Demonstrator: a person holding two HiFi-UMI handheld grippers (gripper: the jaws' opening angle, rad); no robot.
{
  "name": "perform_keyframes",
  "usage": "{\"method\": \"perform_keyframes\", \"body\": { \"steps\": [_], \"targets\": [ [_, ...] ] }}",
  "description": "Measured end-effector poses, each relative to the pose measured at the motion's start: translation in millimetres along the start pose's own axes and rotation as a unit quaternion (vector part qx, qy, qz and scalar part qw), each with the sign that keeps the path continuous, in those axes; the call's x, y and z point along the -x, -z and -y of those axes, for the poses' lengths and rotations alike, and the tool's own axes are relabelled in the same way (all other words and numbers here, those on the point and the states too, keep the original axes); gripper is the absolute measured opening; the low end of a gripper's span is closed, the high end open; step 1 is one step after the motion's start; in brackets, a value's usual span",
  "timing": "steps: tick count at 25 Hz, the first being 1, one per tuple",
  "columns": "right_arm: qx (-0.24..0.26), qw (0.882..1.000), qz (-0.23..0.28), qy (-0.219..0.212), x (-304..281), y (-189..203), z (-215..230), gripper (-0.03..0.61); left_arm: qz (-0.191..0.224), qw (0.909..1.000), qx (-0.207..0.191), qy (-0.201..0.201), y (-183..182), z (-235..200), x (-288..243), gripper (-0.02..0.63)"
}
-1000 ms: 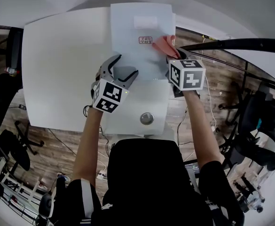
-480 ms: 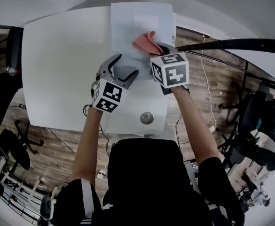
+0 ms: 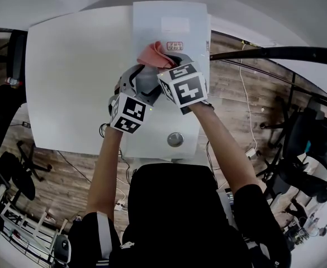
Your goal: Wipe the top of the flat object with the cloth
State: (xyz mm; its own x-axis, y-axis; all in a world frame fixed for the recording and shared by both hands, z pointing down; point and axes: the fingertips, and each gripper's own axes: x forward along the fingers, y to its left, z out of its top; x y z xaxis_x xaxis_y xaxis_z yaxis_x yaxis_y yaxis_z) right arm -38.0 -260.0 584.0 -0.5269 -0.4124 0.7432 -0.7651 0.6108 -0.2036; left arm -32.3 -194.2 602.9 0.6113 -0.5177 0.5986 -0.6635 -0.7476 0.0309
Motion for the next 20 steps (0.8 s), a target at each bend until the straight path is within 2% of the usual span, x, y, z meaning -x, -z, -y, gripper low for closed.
{"method": "perform_keyframes", "body": {
  "steps": [8, 20],
  "targets": [
    [-0.010, 1.000, 0.004, 0.007, 1, -5, 11, 0.044, 0.002, 1.0000, 0.001, 0.002, 0, -1, 1, 0.333],
    [-0.065, 0.994, 0.029, 0.079, 28, -7, 89, 0.044, 0.002, 1.0000, -0.001, 0.005, -1, 0, 0, 0.332]
  ]
}}
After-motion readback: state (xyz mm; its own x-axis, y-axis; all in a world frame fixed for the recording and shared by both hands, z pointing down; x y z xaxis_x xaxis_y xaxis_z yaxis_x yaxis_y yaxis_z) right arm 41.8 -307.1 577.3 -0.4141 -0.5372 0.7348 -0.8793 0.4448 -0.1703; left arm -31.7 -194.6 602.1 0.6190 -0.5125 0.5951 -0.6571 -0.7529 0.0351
